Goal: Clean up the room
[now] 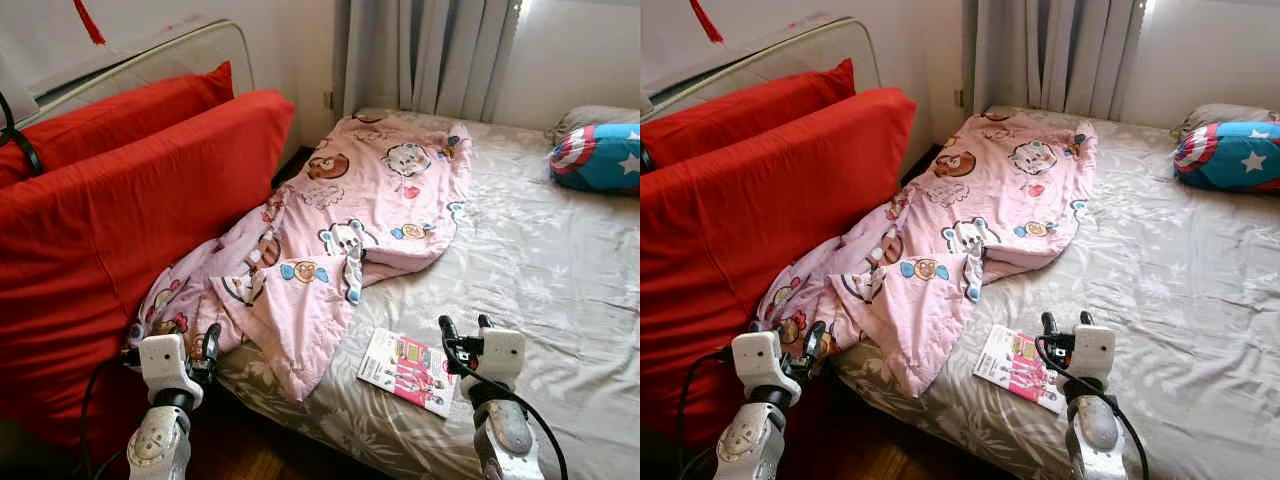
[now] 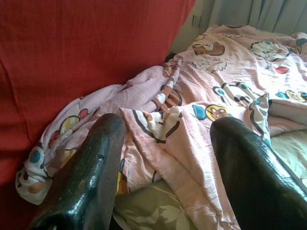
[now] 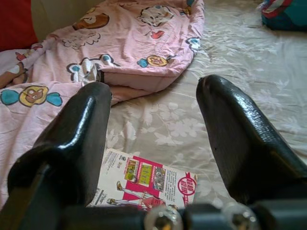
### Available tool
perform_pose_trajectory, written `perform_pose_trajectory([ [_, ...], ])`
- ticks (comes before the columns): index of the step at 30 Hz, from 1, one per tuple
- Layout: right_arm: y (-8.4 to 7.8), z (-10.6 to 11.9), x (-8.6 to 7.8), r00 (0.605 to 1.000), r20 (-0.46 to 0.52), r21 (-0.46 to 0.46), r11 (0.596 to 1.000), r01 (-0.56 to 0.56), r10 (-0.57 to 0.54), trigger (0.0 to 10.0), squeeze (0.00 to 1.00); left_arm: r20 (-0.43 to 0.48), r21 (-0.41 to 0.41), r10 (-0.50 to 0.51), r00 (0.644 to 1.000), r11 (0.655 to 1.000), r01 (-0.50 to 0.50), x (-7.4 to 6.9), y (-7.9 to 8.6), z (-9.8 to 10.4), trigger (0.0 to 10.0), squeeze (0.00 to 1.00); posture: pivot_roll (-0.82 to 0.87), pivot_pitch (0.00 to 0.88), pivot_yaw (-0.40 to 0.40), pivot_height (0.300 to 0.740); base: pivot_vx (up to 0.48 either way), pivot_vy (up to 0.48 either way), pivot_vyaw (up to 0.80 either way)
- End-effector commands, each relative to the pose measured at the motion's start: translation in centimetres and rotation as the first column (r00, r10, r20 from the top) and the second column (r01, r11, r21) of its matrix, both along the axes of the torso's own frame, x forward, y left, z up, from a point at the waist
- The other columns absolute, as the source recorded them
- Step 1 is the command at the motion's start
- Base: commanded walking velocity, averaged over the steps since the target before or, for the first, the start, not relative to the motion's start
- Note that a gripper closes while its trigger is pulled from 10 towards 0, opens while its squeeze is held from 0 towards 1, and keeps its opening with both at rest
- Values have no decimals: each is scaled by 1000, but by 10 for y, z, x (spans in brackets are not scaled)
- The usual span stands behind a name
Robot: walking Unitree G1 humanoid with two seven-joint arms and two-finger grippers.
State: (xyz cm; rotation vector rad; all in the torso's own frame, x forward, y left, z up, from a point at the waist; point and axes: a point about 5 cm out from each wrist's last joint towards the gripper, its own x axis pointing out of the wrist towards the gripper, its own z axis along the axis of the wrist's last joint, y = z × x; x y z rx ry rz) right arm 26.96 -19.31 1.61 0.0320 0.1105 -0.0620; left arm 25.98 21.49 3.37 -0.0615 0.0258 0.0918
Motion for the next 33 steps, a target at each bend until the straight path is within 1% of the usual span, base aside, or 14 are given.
perform_pose_trajectory([
  [1,0,2,1,1000,0,-13,1000,-12,12,10000,0,-3,-2,3,1000,1000,-3,0,1,1,10000,0,-101,59,43,736,0,0,0],
  [4,-2,3,1,1000,3,-23,1000,-20,20,10000,0,-4,-9,6,1000,1000,-6,-1,-1,0,10000,0,-109,65,31,727,0,0,0],
  [10,-11,8,1,1000,23,-30,999,-12,12,10000,0,-10,-27,14,1000,1000,-14,-3,-8,-3,10000,0,-111,71,7,727,0,0,0],
  [13,-11,11,3,999,34,-34,999,-21,22,10000,0,-10,-33,19,1000,999,-19,-3,-9,-3,10000,0,-112,77,-2,727,0,0,0],
  [20,-11,11,4,999,23,-44,999,-31,32,10000,0,-8,-39,29,1000,999,-29,-5,-10,-3,10000,0,-114,81,-10,727,0,0,0],
  [24,-11,8,4,999,-20,-55,998,-30,29,10000,0,-7,-40,31,999,999,-32,-5,-10,-2,10000,0,-114,84,-8,727,0,0,0],
  [31,-9,7,3,999,-19,-57,998,-39,38,10000,0,-4,-39,28,1000,999,-28,-5,-10,0,10000,0,-110,99,0,682,0,0,0],
  [33,-8,8,1,999,-2,-51,998,-41,41,10000,0,-5,-37,27,1000,999,-27,-5,-10,0,10000,0,-108,100,1,682,0,0,0],
])
